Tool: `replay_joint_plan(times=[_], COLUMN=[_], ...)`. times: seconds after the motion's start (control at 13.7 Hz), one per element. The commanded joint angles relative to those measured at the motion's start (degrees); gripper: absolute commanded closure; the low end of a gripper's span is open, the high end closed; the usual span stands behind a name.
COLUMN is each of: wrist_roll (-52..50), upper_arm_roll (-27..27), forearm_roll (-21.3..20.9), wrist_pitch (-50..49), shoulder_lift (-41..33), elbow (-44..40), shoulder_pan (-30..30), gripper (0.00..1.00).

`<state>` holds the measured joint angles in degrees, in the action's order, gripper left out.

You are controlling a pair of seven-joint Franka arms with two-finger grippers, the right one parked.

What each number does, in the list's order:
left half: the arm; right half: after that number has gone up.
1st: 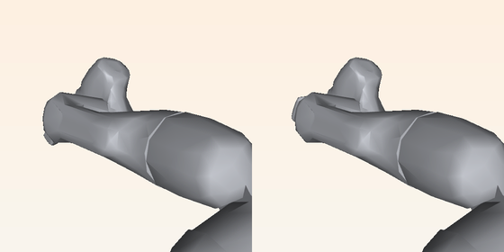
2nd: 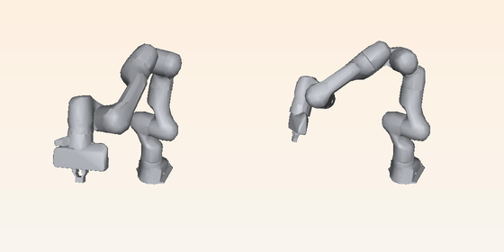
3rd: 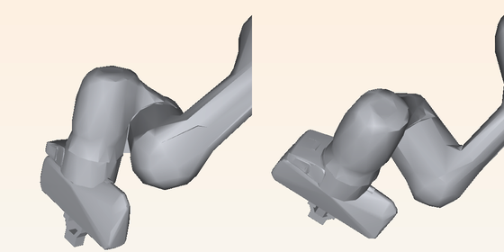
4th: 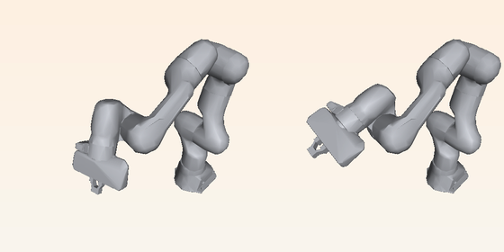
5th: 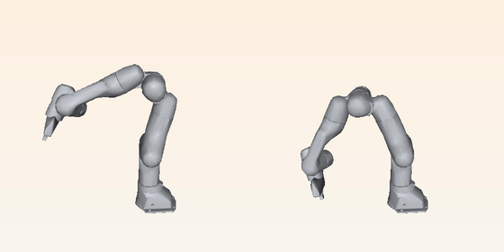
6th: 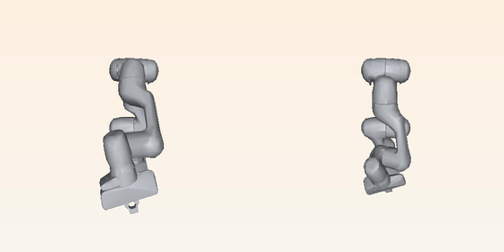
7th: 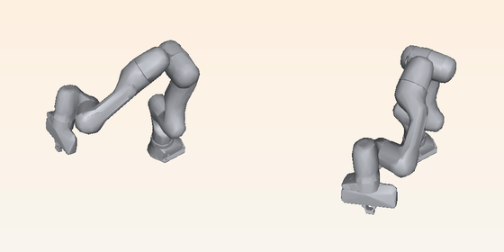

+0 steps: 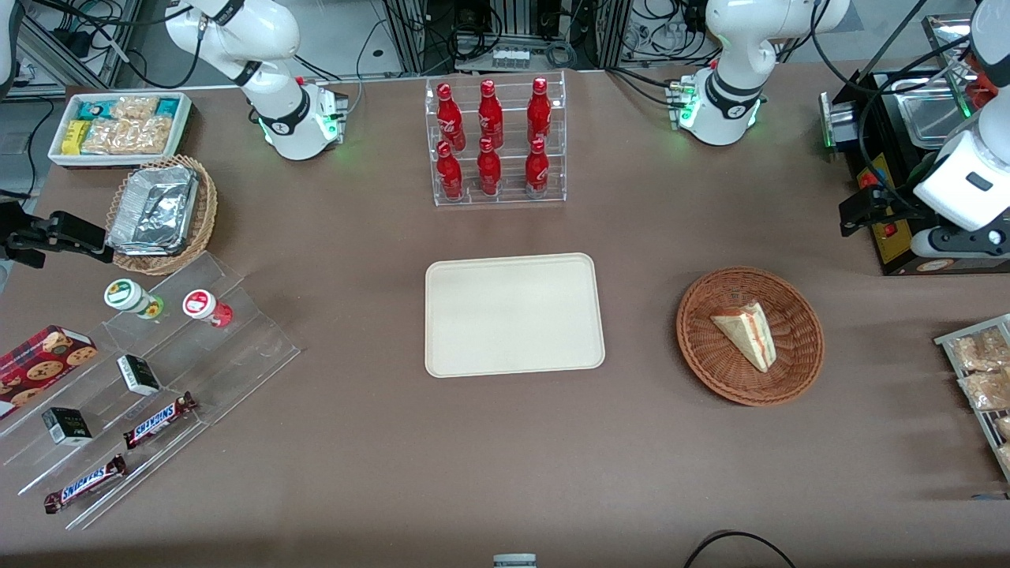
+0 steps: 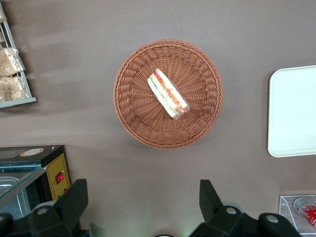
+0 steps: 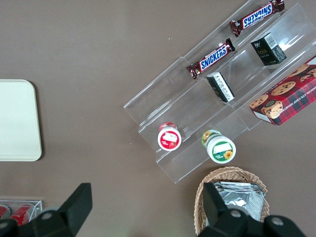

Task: Place sandwich from basket to tray
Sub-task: 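Move the left gripper down over the sandwich in the wicker basket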

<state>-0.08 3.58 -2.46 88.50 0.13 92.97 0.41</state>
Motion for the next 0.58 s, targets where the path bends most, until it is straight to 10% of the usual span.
replay_joint_plan(times=[0.0,0.51], wrist_roll=[-0.96,-15.36], upper_arm_roll=[-0.33,-0.33], forearm_roll=[0.61,0.61], wrist_pitch=[3.5,22.99], shoulder_lift=[0.75,-0.04], elbow=[2.99,20.12], shoulder_pan=[-0.23,-0.49], gripper=[0.0,0.0])
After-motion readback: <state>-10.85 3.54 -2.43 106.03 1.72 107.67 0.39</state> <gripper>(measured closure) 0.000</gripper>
